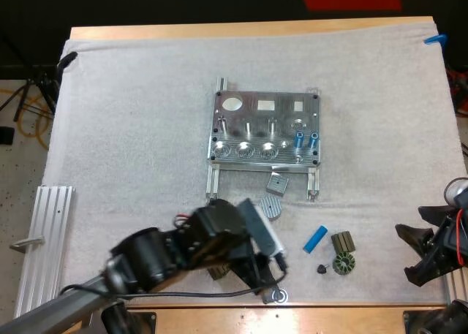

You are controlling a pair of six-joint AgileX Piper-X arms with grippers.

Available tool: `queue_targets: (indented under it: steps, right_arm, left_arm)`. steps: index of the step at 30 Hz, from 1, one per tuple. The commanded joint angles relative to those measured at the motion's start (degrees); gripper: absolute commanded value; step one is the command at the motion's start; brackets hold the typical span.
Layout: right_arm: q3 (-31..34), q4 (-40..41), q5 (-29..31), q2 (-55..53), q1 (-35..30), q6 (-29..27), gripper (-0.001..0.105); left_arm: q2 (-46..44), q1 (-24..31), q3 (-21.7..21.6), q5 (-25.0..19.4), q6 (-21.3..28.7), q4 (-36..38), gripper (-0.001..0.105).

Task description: Load cells from right to left

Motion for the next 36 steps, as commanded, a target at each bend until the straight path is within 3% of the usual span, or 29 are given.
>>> queue_targets:
  steps: [1, 10, 23, 36]
  right_arm:
    - [0.08, -0.35, 0.89, -0.33, 0.01, -1.34, 0.044]
    - [0.08, 1.87, 6.96, -0.33, 0.01, -4.51, 0.044]
    - [0.08, 1.85, 7.16, -0.33, 0.01, -5.22, 0.044]
    - [0.08, 0.89, 7.16, -0.33, 0.01, -6.92, 0.044]
  left_arm:
    - [1.02, -1.39, -0.02, -1.46, -2.92, -1.7, 0.056]
    - [11.05, -5.95, -0.02, -1.79, -13.41, -9.36, 0.056]
    - [25.99, -5.93, -0.02, -1.35, -13.48, -17.14, 0.056]
    - [29.4, -5.93, -0.02, -1.75, -13.48, -21.74, 0.056]
